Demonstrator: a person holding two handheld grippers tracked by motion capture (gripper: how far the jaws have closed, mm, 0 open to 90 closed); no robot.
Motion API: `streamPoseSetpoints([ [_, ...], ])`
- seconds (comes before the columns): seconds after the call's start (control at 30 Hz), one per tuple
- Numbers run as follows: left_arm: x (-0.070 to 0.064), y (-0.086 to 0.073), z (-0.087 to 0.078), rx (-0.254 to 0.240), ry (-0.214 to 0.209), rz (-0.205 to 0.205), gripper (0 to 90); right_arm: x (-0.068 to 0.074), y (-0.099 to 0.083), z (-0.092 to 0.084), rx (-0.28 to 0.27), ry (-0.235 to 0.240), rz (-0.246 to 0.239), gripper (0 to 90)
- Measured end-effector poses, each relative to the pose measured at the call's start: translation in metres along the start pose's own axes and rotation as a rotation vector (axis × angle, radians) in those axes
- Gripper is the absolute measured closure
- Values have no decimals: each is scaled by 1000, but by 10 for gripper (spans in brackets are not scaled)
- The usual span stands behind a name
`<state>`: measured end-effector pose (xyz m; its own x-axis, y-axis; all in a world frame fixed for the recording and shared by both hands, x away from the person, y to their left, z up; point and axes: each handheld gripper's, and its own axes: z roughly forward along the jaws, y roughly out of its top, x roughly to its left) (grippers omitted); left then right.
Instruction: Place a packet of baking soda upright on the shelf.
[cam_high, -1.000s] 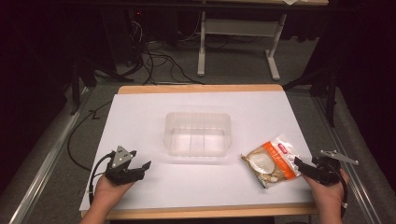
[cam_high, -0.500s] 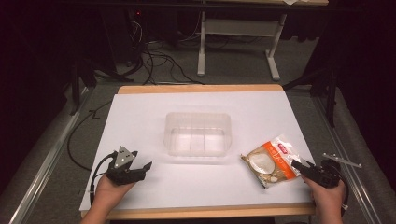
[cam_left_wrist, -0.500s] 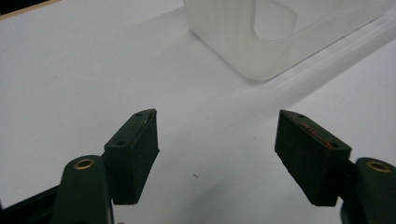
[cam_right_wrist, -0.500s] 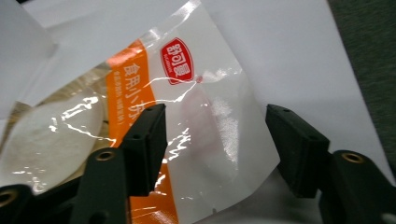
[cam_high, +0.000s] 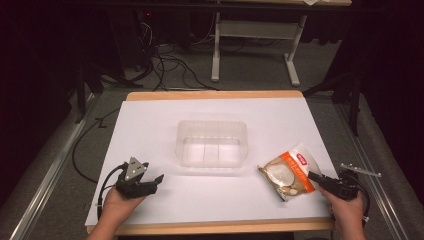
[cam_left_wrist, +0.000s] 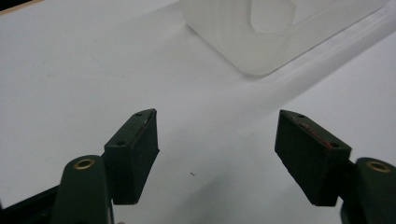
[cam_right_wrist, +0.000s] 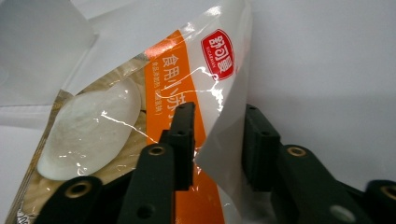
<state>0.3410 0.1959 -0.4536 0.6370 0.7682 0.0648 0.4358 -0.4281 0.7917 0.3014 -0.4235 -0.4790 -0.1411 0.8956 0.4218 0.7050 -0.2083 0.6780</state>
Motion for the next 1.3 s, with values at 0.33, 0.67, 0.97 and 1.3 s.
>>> streamPoseSetpoints([
  [0.33, -1, 0, 2, 12, 1, 6, 306, 55, 17, -12, -129, 26, -222, 900],
  [0.67, -1, 0, 1, 7, 1, 6, 306, 98, 21, -28, -279, 105, -280, 900],
  [0.97, -1, 0, 0, 6, 2, 8, 306, 123, 21, -40, -346, 116, -343, 900],
  [1.3, -2, 0, 2, 13, 2, 12, 306, 146, 25, -52, -460, 65, -392, 900],
])
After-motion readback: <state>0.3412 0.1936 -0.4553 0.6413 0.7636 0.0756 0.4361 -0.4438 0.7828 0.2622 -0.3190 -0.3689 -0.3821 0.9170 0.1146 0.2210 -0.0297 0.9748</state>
